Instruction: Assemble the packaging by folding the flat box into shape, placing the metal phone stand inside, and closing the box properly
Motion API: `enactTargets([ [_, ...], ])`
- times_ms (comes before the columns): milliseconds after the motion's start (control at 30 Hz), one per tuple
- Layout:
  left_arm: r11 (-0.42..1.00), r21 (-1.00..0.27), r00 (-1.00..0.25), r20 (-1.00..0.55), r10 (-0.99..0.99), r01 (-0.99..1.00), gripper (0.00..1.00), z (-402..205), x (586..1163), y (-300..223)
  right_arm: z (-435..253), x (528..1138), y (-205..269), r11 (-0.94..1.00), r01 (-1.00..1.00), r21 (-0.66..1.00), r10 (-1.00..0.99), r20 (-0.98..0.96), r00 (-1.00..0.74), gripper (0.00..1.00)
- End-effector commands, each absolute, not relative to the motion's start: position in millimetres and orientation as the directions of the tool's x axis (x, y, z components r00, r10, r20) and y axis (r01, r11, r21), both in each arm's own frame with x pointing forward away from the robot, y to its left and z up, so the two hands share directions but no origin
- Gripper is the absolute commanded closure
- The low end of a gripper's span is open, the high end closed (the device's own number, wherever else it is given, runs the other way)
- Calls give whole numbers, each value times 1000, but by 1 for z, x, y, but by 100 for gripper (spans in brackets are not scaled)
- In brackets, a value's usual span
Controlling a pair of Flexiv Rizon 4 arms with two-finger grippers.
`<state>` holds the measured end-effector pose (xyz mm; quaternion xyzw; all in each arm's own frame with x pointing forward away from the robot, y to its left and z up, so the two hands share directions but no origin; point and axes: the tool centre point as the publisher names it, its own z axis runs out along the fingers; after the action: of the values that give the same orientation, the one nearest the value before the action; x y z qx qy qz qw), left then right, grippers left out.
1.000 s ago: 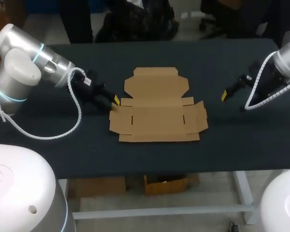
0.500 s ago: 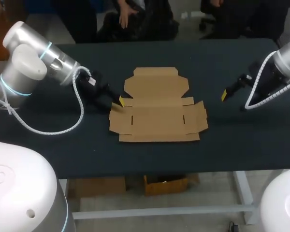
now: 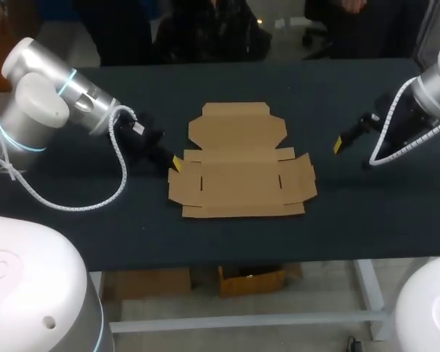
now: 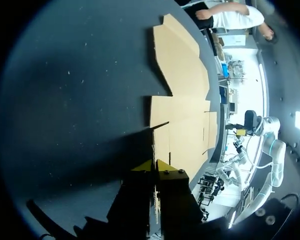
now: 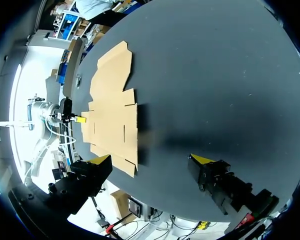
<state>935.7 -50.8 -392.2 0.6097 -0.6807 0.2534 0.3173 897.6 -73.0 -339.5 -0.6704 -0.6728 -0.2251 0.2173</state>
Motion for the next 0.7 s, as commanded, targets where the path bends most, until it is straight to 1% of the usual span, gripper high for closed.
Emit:
enactTargets([
  [33,120,38,-53,736,-674,-992,100,-391,931,-52,-339,897,-75,4,1000,8,801,599,-8,0],
  [333,149,31,-75,749,-658,-988,100,-384,920,-52,-339,896,-75,0,1000,8,801,599,-5,0],
  [700,162,44,-74,752,-655,-986,100,-386,910,-53,-340,894,-74,-1,1000,6,801,599,-3,0],
])
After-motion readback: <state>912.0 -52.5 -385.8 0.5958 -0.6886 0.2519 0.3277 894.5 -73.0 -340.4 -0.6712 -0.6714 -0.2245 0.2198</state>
